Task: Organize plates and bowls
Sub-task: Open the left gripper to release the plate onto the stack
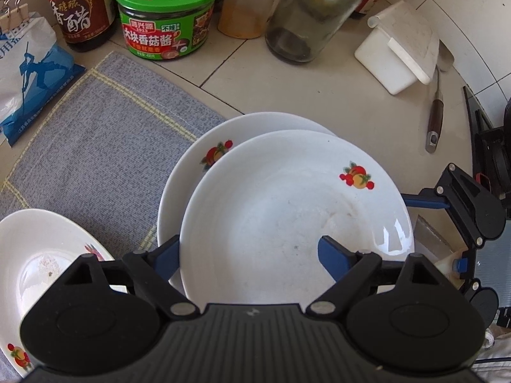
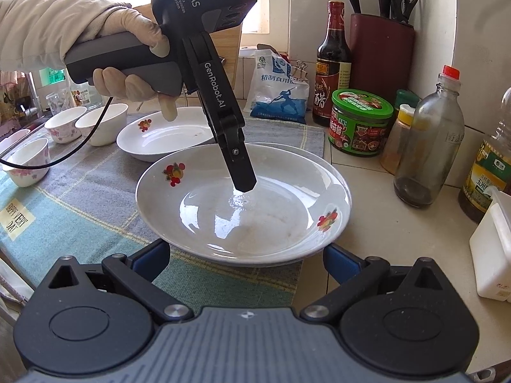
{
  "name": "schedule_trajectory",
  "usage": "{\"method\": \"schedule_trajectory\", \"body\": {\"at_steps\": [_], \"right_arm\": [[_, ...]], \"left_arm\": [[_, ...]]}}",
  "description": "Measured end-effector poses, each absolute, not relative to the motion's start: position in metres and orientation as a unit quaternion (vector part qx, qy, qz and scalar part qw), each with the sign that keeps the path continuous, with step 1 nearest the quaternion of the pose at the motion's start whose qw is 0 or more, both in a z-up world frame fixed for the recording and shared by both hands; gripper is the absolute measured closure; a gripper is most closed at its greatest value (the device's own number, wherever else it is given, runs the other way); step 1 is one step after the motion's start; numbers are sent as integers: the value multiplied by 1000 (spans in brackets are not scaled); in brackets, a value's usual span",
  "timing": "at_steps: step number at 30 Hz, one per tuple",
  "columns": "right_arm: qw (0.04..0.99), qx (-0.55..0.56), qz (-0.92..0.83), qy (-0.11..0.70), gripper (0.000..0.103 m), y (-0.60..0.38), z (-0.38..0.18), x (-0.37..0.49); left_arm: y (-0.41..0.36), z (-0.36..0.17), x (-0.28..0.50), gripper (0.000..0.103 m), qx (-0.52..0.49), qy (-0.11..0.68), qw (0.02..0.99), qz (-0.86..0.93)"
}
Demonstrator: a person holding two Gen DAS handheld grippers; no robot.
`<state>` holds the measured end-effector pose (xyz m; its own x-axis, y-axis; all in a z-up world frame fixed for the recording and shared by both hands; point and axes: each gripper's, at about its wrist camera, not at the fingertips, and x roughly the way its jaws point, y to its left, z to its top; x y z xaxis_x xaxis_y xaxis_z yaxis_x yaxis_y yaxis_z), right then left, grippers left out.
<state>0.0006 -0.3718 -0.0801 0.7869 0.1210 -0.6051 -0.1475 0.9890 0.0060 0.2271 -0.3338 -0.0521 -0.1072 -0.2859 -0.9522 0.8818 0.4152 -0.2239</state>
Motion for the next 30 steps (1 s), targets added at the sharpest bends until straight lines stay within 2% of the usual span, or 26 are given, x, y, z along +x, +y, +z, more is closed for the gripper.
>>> {"method": "schedule_trajectory", "body": {"at_steps": [8,18,30], "right_arm": [[945,-25,65,319,0,-371,-80,2],[942,-40,44,329,0,-364,-74,5],[940,-54,-20,336,0,-363,-51,9]], "left_arm": [[-328,-46,226,14,259,563,626,-472],[-308,-35,220,13,238,514,679,-467],[-246,-23,175,12,199,392,791,-426]]}}
